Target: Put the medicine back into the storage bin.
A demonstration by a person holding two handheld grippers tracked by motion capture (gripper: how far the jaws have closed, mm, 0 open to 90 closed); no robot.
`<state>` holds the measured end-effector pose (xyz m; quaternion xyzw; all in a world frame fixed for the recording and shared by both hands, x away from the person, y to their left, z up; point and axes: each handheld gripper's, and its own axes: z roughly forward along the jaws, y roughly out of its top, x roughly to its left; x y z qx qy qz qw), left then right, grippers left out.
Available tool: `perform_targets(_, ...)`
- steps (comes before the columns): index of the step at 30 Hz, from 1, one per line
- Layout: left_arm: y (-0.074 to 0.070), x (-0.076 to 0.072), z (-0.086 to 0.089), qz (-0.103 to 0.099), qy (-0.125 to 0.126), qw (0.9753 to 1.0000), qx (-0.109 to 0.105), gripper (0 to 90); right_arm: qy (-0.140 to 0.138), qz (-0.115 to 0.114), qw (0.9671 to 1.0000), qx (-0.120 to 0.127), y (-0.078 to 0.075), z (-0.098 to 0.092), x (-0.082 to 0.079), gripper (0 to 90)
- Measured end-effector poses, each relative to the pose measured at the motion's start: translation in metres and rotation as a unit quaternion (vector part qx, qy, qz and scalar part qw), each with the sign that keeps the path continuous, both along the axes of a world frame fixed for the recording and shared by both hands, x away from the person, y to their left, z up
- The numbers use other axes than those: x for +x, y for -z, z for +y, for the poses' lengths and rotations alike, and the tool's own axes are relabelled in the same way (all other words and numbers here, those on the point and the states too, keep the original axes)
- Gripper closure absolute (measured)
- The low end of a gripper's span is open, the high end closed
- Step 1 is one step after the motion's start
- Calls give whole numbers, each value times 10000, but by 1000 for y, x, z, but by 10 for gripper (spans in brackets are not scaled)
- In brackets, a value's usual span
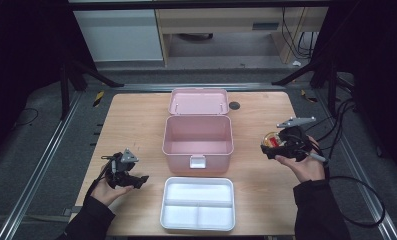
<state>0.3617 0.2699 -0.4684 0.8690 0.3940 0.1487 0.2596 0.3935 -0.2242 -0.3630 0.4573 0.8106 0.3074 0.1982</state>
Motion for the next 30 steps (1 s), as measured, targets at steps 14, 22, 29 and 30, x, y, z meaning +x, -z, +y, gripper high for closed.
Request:
perform_targets(14,1,1,0,33,4,10000,1,258,-483,-320,9982,174,-29,46,24,208)
perform_targets(22,3,1,0,57,16,10000,13,259,-795,-343,9962,106,-35,78,40,208)
perform_targets(29,4,1,-1,77,20,10000,32,259,-1096,-355,9932,188,-35,110,55,208)
perform_targets(30,4,2,0,79,21,10000,23,259,-1117,-355,9929,201,-35,114,57,208)
